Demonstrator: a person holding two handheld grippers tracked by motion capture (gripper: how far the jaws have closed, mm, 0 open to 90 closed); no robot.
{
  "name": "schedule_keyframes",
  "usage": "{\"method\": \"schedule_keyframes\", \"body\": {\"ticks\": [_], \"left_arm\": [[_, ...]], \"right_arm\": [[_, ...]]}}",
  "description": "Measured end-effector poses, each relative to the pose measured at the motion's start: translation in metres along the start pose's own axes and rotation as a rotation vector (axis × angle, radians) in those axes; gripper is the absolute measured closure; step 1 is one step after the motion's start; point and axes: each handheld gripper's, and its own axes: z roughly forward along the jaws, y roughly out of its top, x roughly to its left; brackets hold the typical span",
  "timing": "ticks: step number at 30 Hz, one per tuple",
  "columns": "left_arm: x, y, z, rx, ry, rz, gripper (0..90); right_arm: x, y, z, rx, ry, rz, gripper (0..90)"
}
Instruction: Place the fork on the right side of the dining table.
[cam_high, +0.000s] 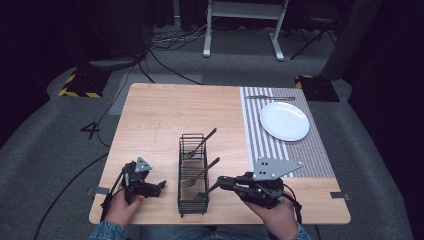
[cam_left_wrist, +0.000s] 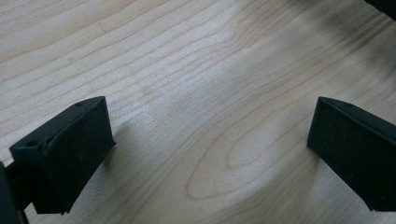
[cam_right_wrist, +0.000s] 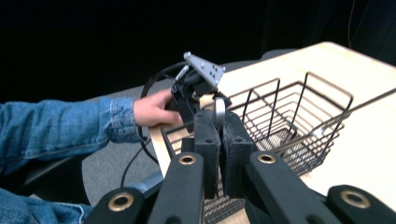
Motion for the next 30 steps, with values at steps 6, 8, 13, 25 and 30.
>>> {"method": "schedule_keyframes", "body": {"ticks": [6,8,13,25,30], "left_arm": [[0.000,0.000,0.000,0.000,0.000,0.000,0.2],[0.000,0.000,0.000,0.000,0.000,0.000,0.3],[0.000,0.000,0.000,0.000,0.000,0.000,0.2],[0.000,0.000,0.000,0.000,0.000,0.000,0.2],[0.000,0.000,0.000,0.000,0.000,0.000,0.2]], "right_arm": [[-0.001,0.012,-0.016,-0.047,-0.006,-0.005,86.7],[-0.002,0.015,-0.022,-0.060,-0.007,-0.006,86.7],[-0.003,0.019,-0.032,-0.076,-0.011,-0.004,86.7],[-0.008,0.026,-0.059,-0.116,-0.052,-0.006,86.7],[-0.011,0.027,-0.066,-0.119,-0.069,-0.002,86.7]]}}
